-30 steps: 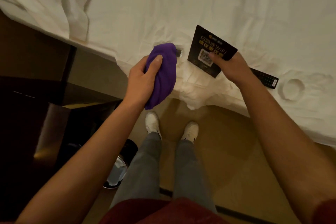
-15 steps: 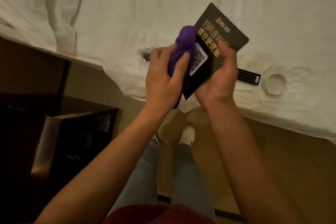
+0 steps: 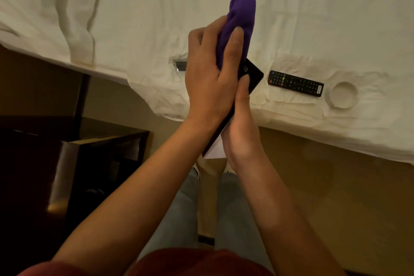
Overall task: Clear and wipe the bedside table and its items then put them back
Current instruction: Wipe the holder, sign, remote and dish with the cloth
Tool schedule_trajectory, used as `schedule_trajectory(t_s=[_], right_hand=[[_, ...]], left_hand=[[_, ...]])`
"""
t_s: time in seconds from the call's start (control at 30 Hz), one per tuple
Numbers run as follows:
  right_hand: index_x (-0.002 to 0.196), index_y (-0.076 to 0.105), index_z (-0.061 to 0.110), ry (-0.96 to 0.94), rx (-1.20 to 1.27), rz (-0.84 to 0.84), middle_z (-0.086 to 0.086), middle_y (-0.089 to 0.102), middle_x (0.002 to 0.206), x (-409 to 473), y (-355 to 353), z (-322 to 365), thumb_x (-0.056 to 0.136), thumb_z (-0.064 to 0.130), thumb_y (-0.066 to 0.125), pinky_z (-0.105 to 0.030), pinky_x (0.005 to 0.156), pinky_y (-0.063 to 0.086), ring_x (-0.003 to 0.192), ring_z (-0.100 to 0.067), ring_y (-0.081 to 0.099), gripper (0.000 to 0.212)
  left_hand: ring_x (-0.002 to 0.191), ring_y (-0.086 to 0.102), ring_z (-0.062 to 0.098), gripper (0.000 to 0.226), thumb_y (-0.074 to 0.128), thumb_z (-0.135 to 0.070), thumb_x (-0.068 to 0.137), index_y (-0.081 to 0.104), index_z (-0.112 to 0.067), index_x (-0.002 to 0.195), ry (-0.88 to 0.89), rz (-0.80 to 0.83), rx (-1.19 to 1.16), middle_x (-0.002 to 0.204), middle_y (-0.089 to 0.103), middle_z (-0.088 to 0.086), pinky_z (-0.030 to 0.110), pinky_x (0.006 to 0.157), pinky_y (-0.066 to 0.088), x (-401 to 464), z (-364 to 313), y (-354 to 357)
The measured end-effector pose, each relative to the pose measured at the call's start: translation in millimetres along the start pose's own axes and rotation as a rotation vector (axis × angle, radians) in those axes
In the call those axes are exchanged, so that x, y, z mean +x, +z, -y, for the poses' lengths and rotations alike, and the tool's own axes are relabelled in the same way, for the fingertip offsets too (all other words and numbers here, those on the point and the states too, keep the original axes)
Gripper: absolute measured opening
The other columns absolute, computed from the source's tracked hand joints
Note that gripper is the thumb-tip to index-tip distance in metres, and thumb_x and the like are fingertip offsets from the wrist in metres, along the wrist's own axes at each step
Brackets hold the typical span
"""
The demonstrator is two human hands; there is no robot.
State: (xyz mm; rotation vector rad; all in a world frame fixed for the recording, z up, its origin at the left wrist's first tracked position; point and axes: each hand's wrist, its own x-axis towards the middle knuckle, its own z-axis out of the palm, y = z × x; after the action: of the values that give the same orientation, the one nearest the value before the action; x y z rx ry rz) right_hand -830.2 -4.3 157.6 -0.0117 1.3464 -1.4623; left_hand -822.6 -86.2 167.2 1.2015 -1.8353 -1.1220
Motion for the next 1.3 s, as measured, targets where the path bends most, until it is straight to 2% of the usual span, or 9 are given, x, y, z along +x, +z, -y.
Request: schedule_trajectory(t_s=[0.07,0.17,0.4,0.6,0.73,0.9,1.0,1.13,1.3], right_hand=[[0.154,0.042,0.038,-0.069,-0.037,-0.003,0.012,0.054,0.152,-1.8,0.5,0.6,0.069,0.095,0.049,-0.032,0.116,0.042,0.14,-0.003,0.05,0.103],[0.15,0.049,0.028,-0.217,0.066,-0.033,0.006,0.063,0.143,6.7,1.0,17.4,0.093,0.078,0.039,-0.028,0.108,0.049,0.135,-0.008,0.056,0.076],[0.096,0.079,0.032,-0.178,0.056,-0.201,0.007,0.076,0.088,34.2,-10.0,44.6,0.093,0.075,0.04,-0.028,0.086,0.056,0.09,-0.009,0.073,0.058],[0.091,0.079,0.026,-0.082,0.133,-0.02,0.001,0.072,0.088,28.8,-8.2,22.3,0.098,0.07,0.04,-0.025,0.082,0.057,0.09,-0.012,0.072,0.059],[0.115,0.076,0.035,-0.038,0.164,0.098,0.003,0.075,0.121,18.5,-7.7,11.7,0.105,0.058,0.037,-0.025,0.098,0.053,0.122,-0.013,0.066,0.046],[0.112,0.074,0.036,0.051,-0.046,0.02,-0.003,0.076,0.119,-2.4,-30.8,-2.1,0.094,0.036,0.067,-0.048,0.1,0.056,0.114,-0.023,0.072,0.02],[0.096,0.078,0.034,-0.031,-0.101,-0.197,-0.001,0.08,0.103,-14.2,-57.7,8.3,0.084,0.023,0.081,-0.042,0.08,0.065,0.096,-0.023,0.078,0.017],[0.097,0.079,0.03,-0.109,-0.041,-0.127,-0.006,0.08,0.107,-13.7,-75.7,26.5,0.069,0.04,0.091,-0.035,0.077,0.063,0.101,-0.027,0.077,0.033],[0.118,0.059,0.013,-0.205,-0.199,-0.119,-0.003,0.08,0.098,14.9,-63.4,29.1,0.083,0.039,0.082,-0.028,0.071,0.062,0.091,-0.022,0.079,0.049]], left_hand=[[0.101,0.058,0.002,0.035,0.048,-0.036,0.105,0.059,-0.016,0.131,0.019,0.031,0.037,0.118,0.057,0.001,0.014,0.082,0.046,3.8,2.4,0.8],[0.098,0.059,0.007,0.037,0.045,-0.042,0.103,0.062,-0.018,0.126,0.036,0.127,0.103,0.113,0.056,-0.001,0.02,0.079,0.049,-1.5,7.3,0.4],[0.099,0.06,0.019,0.04,0.047,-0.039,0.102,0.064,-0.011,0.124,0.029,0.218,0.072,0.114,0.054,0.007,0.039,0.078,0.053,-61.7,20.6,-8.7],[0.095,0.06,0.016,0.035,0.047,-0.033,0.103,0.065,-0.007,0.119,0.01,0.132,-0.022,0.109,0.056,0.007,0.034,0.078,0.053,-57.2,22.7,-14.3],[0.094,0.059,0.01,0.033,0.046,-0.034,0.104,0.064,-0.011,0.12,-0.025,0.079,0.046,0.109,0.057,0.002,0.026,0.078,0.052,-34.1,18.6,-14.0],[0.095,0.06,0.004,0.033,0.043,-0.045,0.104,0.064,-0.024,0.117,-0.122,0.164,0.117,0.106,0.063,-0.006,0.025,0.081,0.048,3.9,27.4,-15.1],[0.091,0.065,0.007,0.033,0.043,-0.044,0.106,0.067,-0.021,0.108,-0.357,0.226,-0.055,0.099,0.07,-0.006,0.033,0.083,0.051,24.0,41.7,-25.7],[0.102,0.075,0.023,0.04,0.051,-0.046,0.103,0.076,-0.015,0.11,-0.79,0.276,-0.609,0.11,0.077,0.008,0.042,0.087,0.06,20.9,40.0,-46.5],[0.108,0.072,0.035,0.052,0.051,-0.054,0.101,0.068,-0.012,0.125,-0.823,0.395,-0.75,0.116,0.074,0.017,0.052,0.094,0.058,-15.7,12.1,-41.9]])
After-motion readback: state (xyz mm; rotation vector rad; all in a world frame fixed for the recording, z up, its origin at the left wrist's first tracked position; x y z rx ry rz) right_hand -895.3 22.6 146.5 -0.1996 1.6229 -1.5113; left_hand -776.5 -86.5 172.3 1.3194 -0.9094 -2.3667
